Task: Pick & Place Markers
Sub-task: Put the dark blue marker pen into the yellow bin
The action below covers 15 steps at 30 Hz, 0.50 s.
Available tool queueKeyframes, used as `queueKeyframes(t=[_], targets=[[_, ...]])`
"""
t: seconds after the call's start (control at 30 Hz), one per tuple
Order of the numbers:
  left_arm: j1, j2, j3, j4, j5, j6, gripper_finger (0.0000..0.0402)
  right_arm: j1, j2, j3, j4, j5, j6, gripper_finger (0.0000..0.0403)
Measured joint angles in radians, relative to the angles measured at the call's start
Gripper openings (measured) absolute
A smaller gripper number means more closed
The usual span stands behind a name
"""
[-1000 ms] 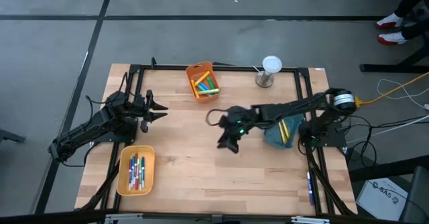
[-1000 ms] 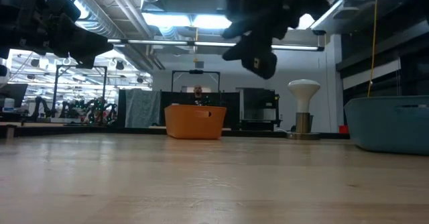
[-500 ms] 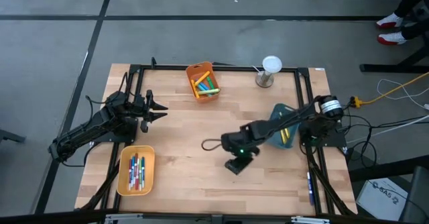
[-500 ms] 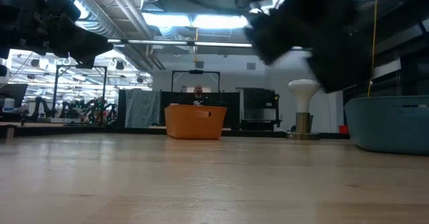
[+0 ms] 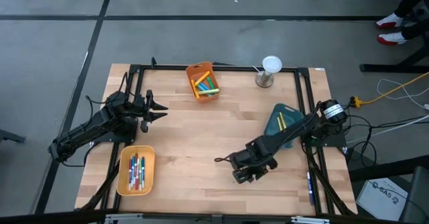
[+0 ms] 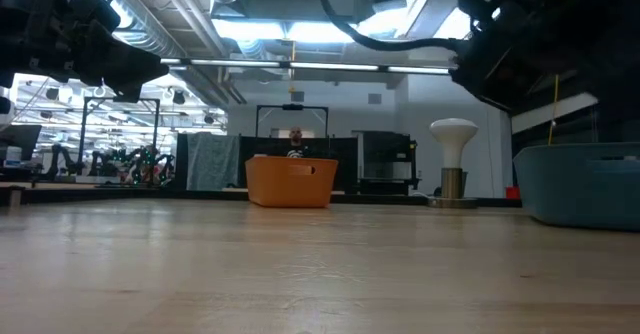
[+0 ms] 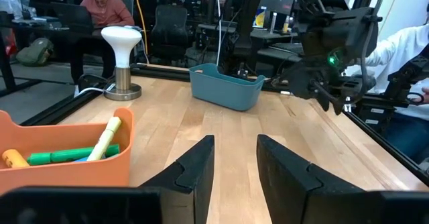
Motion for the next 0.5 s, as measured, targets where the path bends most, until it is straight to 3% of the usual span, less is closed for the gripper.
queueKeyframes(t=[0.2, 0.3, 0.37, 0.5], targets=[[0.0, 0.0, 0.0, 0.0, 0.0, 0.0, 0.011, 0.004, 0.0, -0.01, 0.004, 0.157, -0.048, 0.0149], [0.0, 0.0, 0.0, 0.0, 0.0, 0.0, 0.0111, 0.004, 0.0, -0.021, 0.001, 0.171, -0.036, 0.0149], [0.0, 0.0, 0.0, 0.0, 0.0, 0.0, 0.011, 0.005, 0.0, -0.029, -0.016, 0.112, -0.023, 0.0149], [0.0, 0.0, 0.0, 0.0, 0.0, 0.0, 0.0107, 0.012, 0.014, -0.032, -0.176, -0.113, 0.057, 0.0149]])
